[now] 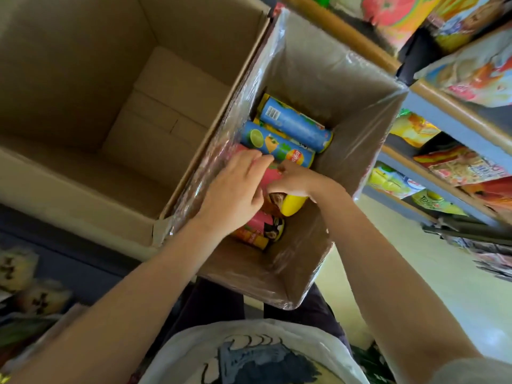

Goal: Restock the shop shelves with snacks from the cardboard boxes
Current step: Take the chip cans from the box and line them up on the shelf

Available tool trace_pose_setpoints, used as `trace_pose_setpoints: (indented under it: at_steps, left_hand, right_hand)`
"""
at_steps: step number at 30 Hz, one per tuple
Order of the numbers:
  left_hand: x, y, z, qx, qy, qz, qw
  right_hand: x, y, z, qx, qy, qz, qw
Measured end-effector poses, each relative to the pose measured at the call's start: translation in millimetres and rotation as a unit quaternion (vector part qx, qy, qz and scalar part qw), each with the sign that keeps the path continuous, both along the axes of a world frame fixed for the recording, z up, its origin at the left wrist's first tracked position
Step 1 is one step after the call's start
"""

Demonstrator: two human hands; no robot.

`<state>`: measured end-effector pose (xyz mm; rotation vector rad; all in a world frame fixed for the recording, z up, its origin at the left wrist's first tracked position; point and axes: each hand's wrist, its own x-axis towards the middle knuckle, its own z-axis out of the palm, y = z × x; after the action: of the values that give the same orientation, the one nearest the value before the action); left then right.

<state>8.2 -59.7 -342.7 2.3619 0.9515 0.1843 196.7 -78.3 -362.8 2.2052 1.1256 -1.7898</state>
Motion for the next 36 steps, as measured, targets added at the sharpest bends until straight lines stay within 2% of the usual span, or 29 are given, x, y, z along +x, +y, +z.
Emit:
trace_pose_setpoints:
  at_steps: [3, 5, 7, 9, 10, 11, 12, 14, 16, 17, 19, 21, 23, 25, 28, 31, 36]
  left_hand:
    - [15, 1, -17, -0.047, 0.082, -0.052, 0.994]
    - [22, 4, -25, -0.062, 0.059, -0.047, 0.995]
    - [27, 6, -30, -0.109, 0.038, -0.002, 0.993]
    - [30, 3, -33, -0.241, 0.053, 0.076, 0.966]
    - [31, 1, -37, -0.319, 0.053, 0.140, 0.936]
    - [31, -3, -44, -0.400, 0.043, 0.216, 0.890]
    - [31, -6, -50, -0.466, 0.020, 0.292, 0.835]
    - [30, -10, -60, -0.547, -0.023, 0.415, 0.727]
    - [26, -13, -67, -0.615, -0.030, 0.483, 0.622]
    - [24, -14, -70, -0.644, -0.033, 0.497, 0.580]
    - [20, -16, -77, -0.678, -0.034, 0.500, 0.537]
    - [17, -17, -83, -0.688, -0.032, 0.497, 0.527]
    - [15, -18, -86, -0.692, -0.034, 0.497, 0.522]
    - [14, -18, -87, -0.697, -0.035, 0.495, 0.518]
    - [16, -17, -83, -0.695, -0.045, 0.504, 0.511]
    - [22, -13, -71, -0.692, -0.062, 0.516, 0.501]
    - [38, -15, -27, -0.680, -0.103, 0.531, 0.494]
  right_hand:
    - [30, 5, 34, -0.034, 0.041, 0.047, 0.997]
    - [45, 8, 53, -0.068, 0.102, 0.040, 0.992]
    - [57, 17, 54, -0.047, 0.083, -0.054, 0.994]
    - [67, 34, 38, 0.039, -0.033, -0.223, 0.973]
    - [73, 42, 26, 0.074, -0.088, -0.294, 0.949]
    - [76, 50, 14, 0.085, -0.113, -0.350, 0.926]
    - [73, 55, 4, 0.070, -0.098, -0.409, 0.904]
    - [57, 56, -17, 0.001, 0.003, -0.520, 0.854]
    - [34, 52, -35, -0.044, 0.108, -0.611, 0.783]
    - [24, 52, -42, -0.053, 0.159, -0.646, 0.745]
    - [12, 50, -63, -0.039, 0.209, -0.700, 0.682]
    - [10, 49, -90, -0.038, 0.181, -0.755, 0.629]
    - [12, 49, -111, -0.054, 0.131, -0.785, 0.603]
    - [12, 51, -122, -0.047, 0.120, -0.811, 0.570]
    - [6, 53, -115, -0.028, 0.120, -0.828, 0.547]
    - [4, 56, -88, 0.038, 0.147, -0.825, 0.545]
    - [12, 39, -28, 0.146, 0.154, -0.787, 0.580]
